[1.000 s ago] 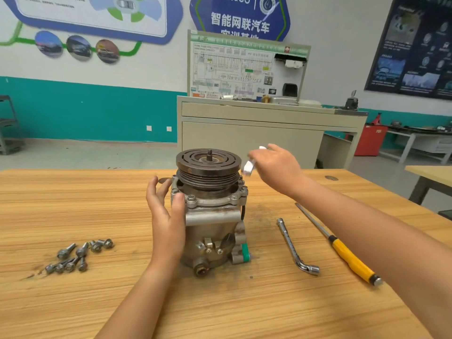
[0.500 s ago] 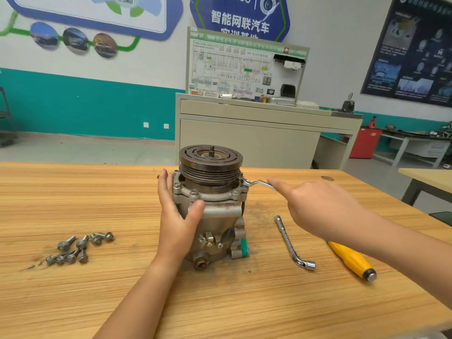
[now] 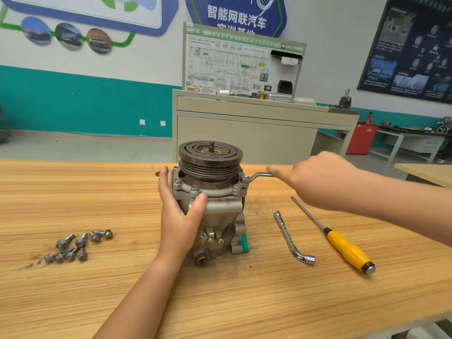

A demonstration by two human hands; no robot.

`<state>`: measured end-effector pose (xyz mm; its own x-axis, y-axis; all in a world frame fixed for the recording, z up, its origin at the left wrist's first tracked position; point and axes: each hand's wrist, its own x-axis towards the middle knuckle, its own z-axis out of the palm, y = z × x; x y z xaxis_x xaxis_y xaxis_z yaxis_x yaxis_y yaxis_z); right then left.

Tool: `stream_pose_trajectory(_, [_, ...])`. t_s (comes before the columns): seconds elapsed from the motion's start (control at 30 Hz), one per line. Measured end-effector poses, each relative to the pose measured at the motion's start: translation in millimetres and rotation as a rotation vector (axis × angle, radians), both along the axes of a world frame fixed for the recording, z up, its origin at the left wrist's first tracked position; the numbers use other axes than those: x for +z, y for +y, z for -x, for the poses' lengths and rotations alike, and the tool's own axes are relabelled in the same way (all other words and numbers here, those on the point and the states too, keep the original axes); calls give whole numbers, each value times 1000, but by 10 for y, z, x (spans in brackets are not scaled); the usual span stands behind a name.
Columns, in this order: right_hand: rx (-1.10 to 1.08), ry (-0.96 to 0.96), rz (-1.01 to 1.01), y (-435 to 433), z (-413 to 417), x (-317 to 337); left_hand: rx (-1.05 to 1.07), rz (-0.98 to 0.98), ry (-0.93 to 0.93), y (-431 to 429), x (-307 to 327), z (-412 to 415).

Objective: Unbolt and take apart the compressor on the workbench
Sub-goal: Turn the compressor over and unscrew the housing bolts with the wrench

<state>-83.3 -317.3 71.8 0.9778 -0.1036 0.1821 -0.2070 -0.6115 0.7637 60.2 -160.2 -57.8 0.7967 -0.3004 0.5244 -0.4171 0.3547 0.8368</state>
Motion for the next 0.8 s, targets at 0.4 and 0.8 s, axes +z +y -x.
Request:
stream_pose_trajectory(0.4, [265, -261, -284, -307, -985, -237, 2, -3, -6, 6, 9, 20])
stream_pose_trajectory(0.8, [-36, -334, -653, 109, 123, -199, -14, 1, 18, 6, 17, 24])
